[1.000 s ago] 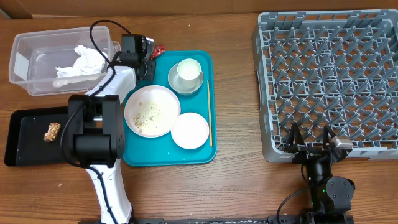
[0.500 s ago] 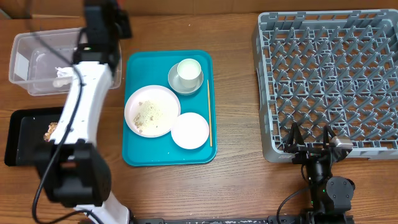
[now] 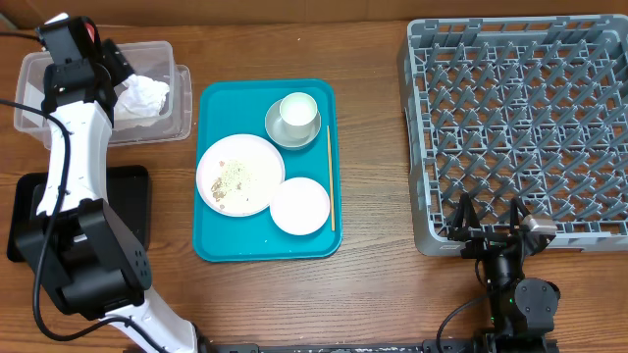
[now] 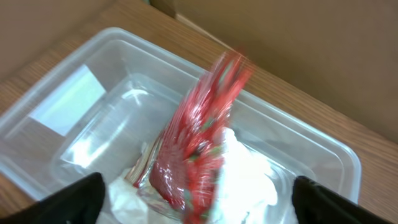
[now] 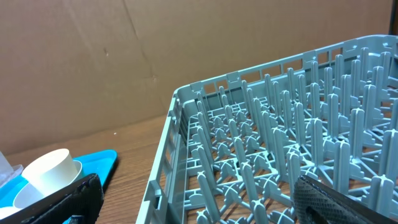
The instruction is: Sort waste into correct bins and load items into the dishwasher
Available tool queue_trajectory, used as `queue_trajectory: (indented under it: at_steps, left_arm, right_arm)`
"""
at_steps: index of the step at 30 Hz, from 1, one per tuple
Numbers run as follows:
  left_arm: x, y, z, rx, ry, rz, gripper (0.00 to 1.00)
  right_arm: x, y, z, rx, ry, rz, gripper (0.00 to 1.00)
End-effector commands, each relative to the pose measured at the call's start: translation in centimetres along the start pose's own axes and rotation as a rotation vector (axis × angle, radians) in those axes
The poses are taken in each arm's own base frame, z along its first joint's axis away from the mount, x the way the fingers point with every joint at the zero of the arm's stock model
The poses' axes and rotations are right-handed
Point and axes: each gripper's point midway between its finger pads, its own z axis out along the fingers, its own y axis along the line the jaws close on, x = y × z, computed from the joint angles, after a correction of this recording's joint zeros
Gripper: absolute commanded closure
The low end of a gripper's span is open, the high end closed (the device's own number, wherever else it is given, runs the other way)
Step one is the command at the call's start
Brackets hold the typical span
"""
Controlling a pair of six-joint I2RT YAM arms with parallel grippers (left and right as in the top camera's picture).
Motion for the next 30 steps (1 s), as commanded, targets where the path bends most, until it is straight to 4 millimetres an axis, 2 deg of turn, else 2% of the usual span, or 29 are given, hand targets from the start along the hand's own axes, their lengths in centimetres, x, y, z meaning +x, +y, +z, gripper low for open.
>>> queue_trajectory:
  at_steps: [1, 4, 8, 11, 14, 17, 20, 24, 29, 30]
  left_arm:
    - [0.1, -2.4, -0.1, 0.128, 0.010, -0.034, 0.00]
    - [-0.9, -4.8, -1.6, 0.265, -0.003, -0.036, 0.00]
    - [-2.3, -6.8, -4.6, 0.397, -0.017, -0.070, 0.00]
    - [-3.0, -9.0, -8.2, 0.562, -0.006, -0.059, 0.00]
    - [-2.4, -11.6, -12.9, 0.787, 0.063, -0.034, 0.00]
    - [-0.6, -13.8, -16.7, 0.992, 0.169, -0.015, 0.00]
    - [2.8, -15.1, -19.0, 1.120, 0.335, -0.006, 0.00]
    - [8.3, -15.5, -20.4, 1.102, 0.524, 0.073, 0.00]
    - [14.5, -17.1, -22.0, 1.000, 0.648, 0.283, 0.00]
    - [15.2, -17.3, -22.0, 0.975, 0.656, 0.310, 0.00]
  right_arm:
    - [0.1, 0.0, 0.0, -0.003, -0.005, -0.006, 0.00]
    - [0.1, 0.0, 0.0, -0.003, -0.005, -0.006, 0.00]
    - [0.1, 0.0, 0.0, -0.003, -0.005, -0.006, 0.00]
    - [0.1, 0.0, 0.0, -0.003, -0.005, -0.006, 0.00]
    - [0.1, 0.0, 0.0, -0.003, -0.005, -0.006, 0.00]
    - [0.1, 0.0, 0.0, -0.003, -0.005, -0.006, 0.00]
    - [0.1, 0.0, 0.0, -0.003, -0.005, -0.006, 0.00]
    - [0.1, 0.0, 0.0, -0.003, -0.005, -0.006, 0.00]
    - [0.1, 0.0, 0.0, -0.003, -0.005, -0.006, 0.00]
    - [0.1, 0.0, 0.0, -0.003, -0.005, -0.006, 0.00]
